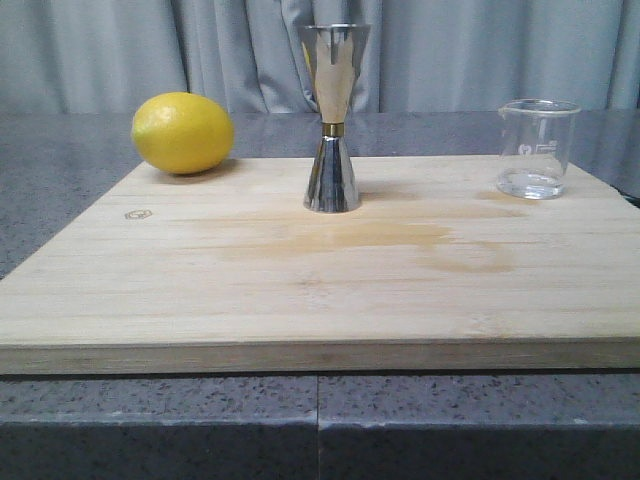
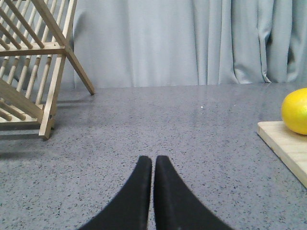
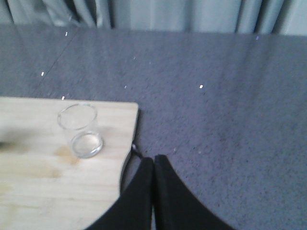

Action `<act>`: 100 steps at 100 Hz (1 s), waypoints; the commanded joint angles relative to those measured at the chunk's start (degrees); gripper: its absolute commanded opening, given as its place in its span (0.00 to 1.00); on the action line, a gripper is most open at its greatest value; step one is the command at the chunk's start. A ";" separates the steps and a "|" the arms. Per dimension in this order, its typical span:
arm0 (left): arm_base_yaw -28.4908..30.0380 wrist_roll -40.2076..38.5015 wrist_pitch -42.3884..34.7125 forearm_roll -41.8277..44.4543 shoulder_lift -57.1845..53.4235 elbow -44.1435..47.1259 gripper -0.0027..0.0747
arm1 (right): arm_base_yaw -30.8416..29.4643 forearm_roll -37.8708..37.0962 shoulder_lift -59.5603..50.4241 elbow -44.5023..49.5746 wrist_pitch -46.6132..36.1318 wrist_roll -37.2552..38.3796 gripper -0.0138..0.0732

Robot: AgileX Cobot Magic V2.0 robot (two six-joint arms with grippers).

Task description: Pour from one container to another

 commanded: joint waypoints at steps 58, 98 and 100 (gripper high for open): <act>-0.03 -0.37 -4.15 -0.49 -1.33 1.64 0.01 | -0.04 -0.42 -23.61 33.67 -32.76 -0.56 0.08; -0.03 -0.37 -4.15 -0.49 -1.33 1.64 0.01 | -0.04 -6.99 -23.61 33.67 -34.74 6.35 0.08; -0.03 -0.37 -4.15 -0.49 -1.33 1.64 0.01 | -0.04 -9.62 -23.61 33.67 -35.15 8.41 0.08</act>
